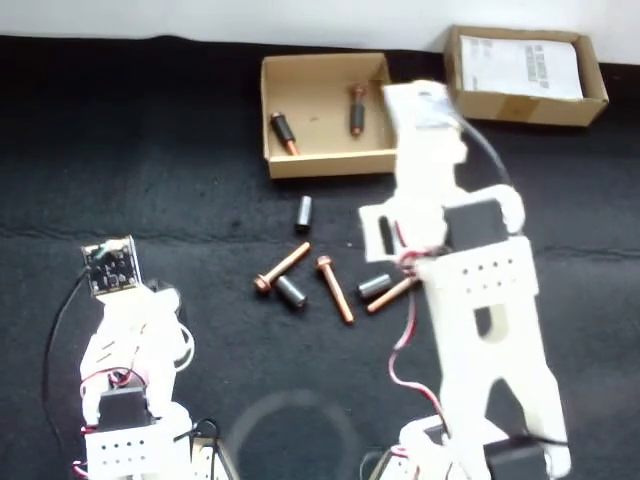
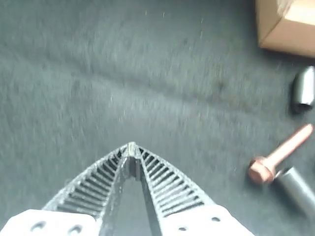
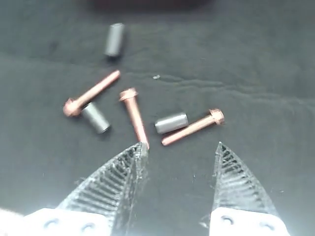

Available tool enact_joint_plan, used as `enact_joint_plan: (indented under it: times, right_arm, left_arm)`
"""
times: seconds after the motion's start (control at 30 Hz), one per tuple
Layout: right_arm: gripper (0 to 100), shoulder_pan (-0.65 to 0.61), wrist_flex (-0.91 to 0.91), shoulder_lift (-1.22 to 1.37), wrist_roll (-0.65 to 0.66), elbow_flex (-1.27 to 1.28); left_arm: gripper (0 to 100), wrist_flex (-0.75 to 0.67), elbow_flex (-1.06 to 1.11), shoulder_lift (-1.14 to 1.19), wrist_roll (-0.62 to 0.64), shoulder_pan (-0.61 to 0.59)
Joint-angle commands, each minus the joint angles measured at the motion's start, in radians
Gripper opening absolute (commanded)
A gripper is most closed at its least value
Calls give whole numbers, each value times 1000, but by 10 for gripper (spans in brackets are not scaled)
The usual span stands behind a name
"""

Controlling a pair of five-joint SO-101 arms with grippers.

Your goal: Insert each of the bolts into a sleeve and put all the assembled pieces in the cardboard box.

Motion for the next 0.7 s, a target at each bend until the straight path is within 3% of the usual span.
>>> enact_joint_plan:
  times: [0.0, 0.2, 0.47, 0.67]
  right_arm:
    - [202, 122, -168, -99, -97, 199]
    - [202, 205, -524, -116, -275, 535]
    - [202, 125, -820, -127, -632, 788]
    - [202, 24, -912, -119, -646, 809]
  left_arm:
    - [10, 160, 18, -27, -6, 2]
    - [10, 227, 18, -28, -6, -53]
    - [10, 218, 18, -25, -3, -56]
    - [10, 218, 18, -25, -2, -56]
